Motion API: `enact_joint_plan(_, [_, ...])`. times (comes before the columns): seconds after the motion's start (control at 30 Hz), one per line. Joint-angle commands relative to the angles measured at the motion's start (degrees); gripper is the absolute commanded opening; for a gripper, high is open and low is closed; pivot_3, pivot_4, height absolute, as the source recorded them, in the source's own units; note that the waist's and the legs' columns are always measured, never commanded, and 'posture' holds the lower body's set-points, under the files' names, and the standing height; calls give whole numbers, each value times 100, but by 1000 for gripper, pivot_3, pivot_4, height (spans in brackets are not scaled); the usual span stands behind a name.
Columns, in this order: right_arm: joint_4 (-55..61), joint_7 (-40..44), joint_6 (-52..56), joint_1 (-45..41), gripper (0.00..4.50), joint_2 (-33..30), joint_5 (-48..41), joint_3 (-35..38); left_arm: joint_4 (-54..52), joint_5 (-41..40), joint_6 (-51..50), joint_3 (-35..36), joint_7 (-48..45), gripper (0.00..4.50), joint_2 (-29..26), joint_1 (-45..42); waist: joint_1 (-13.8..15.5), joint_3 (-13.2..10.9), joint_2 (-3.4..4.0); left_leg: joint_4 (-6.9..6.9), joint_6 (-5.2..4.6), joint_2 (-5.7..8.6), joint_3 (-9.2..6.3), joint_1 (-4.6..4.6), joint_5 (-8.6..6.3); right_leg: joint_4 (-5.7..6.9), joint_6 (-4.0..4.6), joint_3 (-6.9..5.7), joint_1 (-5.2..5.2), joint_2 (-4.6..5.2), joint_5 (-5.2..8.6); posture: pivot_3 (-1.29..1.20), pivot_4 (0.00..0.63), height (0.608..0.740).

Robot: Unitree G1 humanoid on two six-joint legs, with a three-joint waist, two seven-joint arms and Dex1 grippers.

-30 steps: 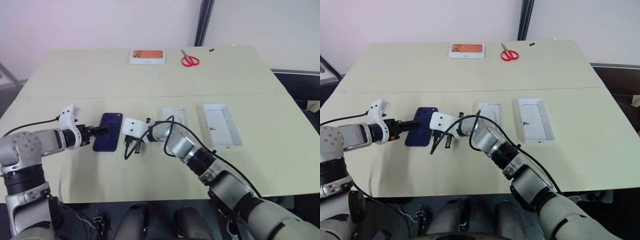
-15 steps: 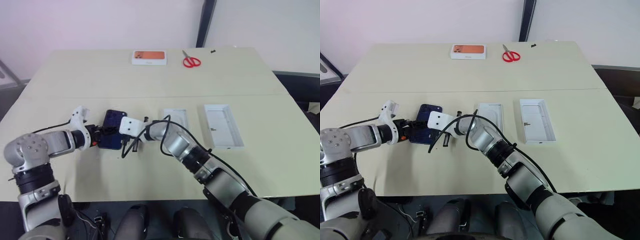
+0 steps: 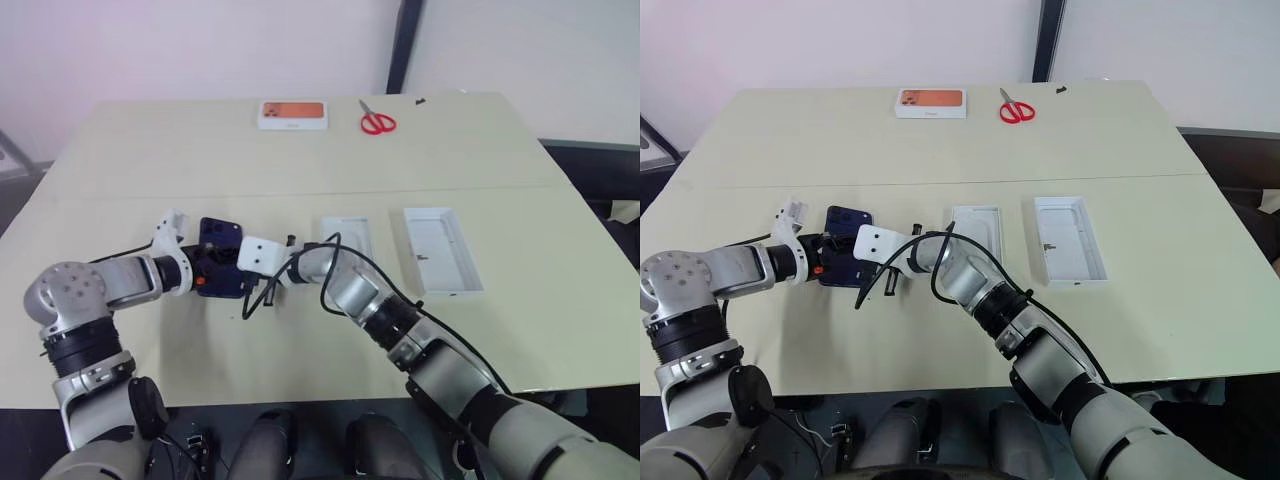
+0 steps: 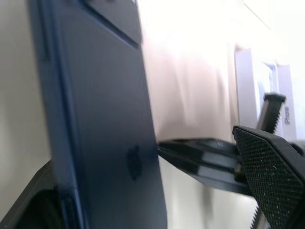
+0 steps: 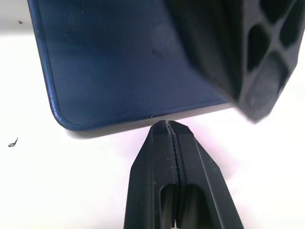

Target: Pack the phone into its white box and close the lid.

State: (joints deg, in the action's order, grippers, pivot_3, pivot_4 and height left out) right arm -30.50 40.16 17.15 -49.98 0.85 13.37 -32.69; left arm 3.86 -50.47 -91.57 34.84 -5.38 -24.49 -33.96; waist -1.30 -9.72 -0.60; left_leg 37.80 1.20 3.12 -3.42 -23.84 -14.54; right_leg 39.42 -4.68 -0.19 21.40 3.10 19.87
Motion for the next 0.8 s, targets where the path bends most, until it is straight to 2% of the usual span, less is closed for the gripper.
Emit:
enact_joint_plan(0.03, [219,16,48,17,0,-25,27,102,-39,276,83,305,129,4477,-123,16,-6,0,0,-1,1,0,0,0,0,0,0,0,1,0,0,0,150,740])
enact_joint_plan(0.43, [272,24,67,19,0,-63,34,99,-193,495,-88,689,99,4477,-62,9,-121,0,-1,-24,9,0,0,1,5,0,0,1,3,0,0,0,150,740])
enact_joint_plan(0.53, [291,29,65,23,0,-80,40,92,-224,475,-93,773,121,3631,-16,-12,-124,0,-1,-39,17,0,0,1,10,0,0,2,3,0,0,0,150,740])
enact_joint_plan(0.67, [380,56,71,45,0,-134,58,72,-295,398,-93,816,172,1626,12,-24,-105,0,-4,-47,19,0,-1,0,12,-1,0,1,4,0,0,0,150,740])
enact_joint_plan(0.8, [526,92,121,84,0,-201,73,74,-357,268,-93,892,273,1626,41,0,-107,0,-4,-52,20,0,-1,23,12,-10,0,1,-3,1,0,0,150,740])
